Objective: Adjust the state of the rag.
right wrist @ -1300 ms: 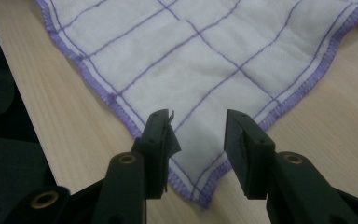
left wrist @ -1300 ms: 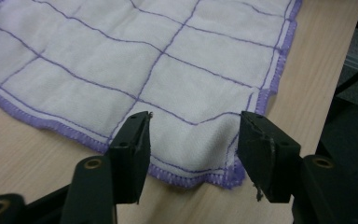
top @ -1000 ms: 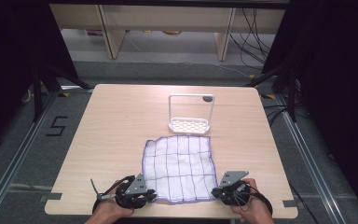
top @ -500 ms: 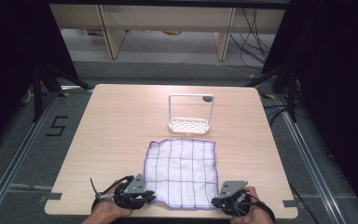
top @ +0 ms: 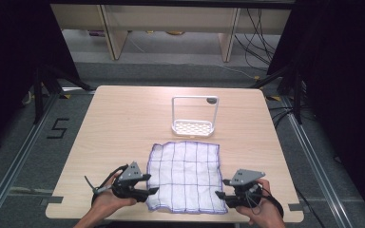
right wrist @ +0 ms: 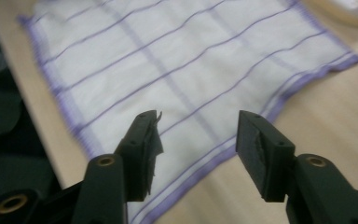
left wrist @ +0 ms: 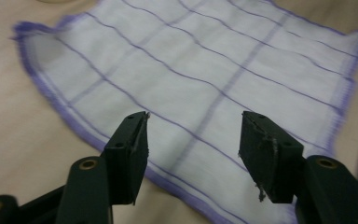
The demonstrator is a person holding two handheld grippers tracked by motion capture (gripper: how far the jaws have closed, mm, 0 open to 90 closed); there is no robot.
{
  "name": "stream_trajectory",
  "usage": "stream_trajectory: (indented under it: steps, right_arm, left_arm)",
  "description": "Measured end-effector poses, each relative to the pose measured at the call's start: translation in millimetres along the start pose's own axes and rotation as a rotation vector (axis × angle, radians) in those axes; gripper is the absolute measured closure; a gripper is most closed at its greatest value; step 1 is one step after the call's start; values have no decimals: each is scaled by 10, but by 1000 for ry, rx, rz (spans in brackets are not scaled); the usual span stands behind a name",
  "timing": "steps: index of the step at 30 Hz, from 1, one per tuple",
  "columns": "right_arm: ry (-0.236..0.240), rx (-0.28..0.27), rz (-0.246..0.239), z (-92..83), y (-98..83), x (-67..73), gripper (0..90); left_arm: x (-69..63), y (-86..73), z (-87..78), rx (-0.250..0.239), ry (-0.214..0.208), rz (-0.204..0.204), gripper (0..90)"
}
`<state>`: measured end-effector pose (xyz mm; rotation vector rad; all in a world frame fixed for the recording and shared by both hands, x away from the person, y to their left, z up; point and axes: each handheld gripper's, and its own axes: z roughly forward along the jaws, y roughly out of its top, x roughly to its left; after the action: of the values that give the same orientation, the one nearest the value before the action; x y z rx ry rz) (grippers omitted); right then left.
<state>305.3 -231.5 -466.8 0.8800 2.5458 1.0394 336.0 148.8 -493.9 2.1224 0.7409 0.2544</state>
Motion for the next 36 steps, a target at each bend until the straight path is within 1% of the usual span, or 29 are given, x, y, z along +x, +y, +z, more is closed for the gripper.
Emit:
stream_trajectory:
  steps: [1, 2, 3, 4, 5, 7, 8, 9, 10, 11, 12, 13, 14, 15, 16, 17, 19, 20, 23, 24, 26, 27, 29, 31, 32, 33, 34, 35, 36]
  right_arm:
    - [-8, -7, 13, 10, 33, -70, 487]
    - [-17, -12, 28, 37, 58, -142, 486]
    - [-31, -18, 53, 60, 81, -207, 481]
    - [-45, -17, 74, 77, 105, -279, 471]
    - [-60, -28, 83, 102, 134, -374, 469]
    - [-88, -23, 99, 141, 171, -463, 456]
    - [-91, -11, 111, 152, 195, -513, 455]
    - [-104, -33, 105, 183, 218, -577, 456]
    - [-101, -24, 116, 190, 236, -604, 456]
    - [-104, -22, 138, 219, 261, -639, 456]
    - [-113, -16, 137, 241, 282, -678, 455]
    - [-114, -18, 147, 275, 300, -715, 453]
    - [-111, -14, 153, 293, 315, -739, 453]
    - [-118, -18, 160, 327, 338, -768, 450]
    - [-124, -3, 157, 363, 355, -802, 448]
    - [-120, -7, 148, 401, 374, -838, 446]
    - [-118, 13, 159, 467, 422, -875, 443]
    - [-117, 18, 151, 504, 445, -897, 442]
    - [-122, 28, 154, 607, 507, -958, 443]
    - [-131, 11, 156, 651, 521, -975, 441]
    - [-133, 37, 149, 694, 559, -1025, 442]
    - [-140, 8, 167, 739, 566, -1035, 442]
    - [-140, 36, 160, 743, 601, -1090, 445]
    - [-142, 24, 180, 765, 624, -1125, 448]
    - [-152, 12, 170, 791, 624, -1145, 449]
    - [-150, 22, 186, 788, 642, -1156, 451]
    - [-153, 16, 166, 802, 646, -1181, 452]
    - [-149, 33, 188, 795, 664, -1177, 453]
    - [-145, 35, 182, 807, 669, -1179, 456]
  left_arm:
    - [76, 9, 26, 14, 15, -10, 403]
    - [137, 13, 66, 6, 29, -41, 394]
    - [194, 25, 86, 17, 49, -57, 383]
    - [258, 40, 113, 8, 59, -75, 376]
    - [290, 47, 120, 5, 66, -88, 375]
    - [364, 71, 144, 6, 83, -95, 375]
    - [402, 84, 158, -4, 84, -110, 371]
    - [422, 98, 159, -3, 89, -113, 366]
    - [450, 115, 165, -8, 98, -121, 362]
    - [478, 129, 166, -5, 106, -117, 361]
    - [502, 143, 169, -12, 118, -120, 357]
    - [524, 153, 170, -12, 120, -123, 352]
    - [545, 163, 177, -15, 127, -132, 347]
    - [572, 174, 182, -13, 134, -131, 342]
    - [594, 184, 191, -12, 138, -136, 335]
    - [620, 196, 206, -12, 137, -139, 329]
    - [659, 219, 233, -14, 151, -152, 311]
    - [680, 231, 250, -13, 156, -153, 308]
    - [727, 265, 309, -5, 157, -151, 290]
    - [740, 278, 324, 0, 156, -152, 286]
    - [760, 311, 365, -6, 153, -156, 281]
    - [777, 330, 381, -2, 149, -151, 281]
    - [797, 366, 411, -3, 145, -148, 270]
    - [830, 391, 430, -13, 123, -140, 259]
    - [842, 401, 437, -19, 123, -144, 259]
    - [845, 409, 443, -23, 134, -148, 259]
    - [864, 417, 445, -21, 129, -140, 257]
    - [865, 422, 454, -27, 140, -144, 256]
    - [882, 430, 456, -20, 141, -139, 256]
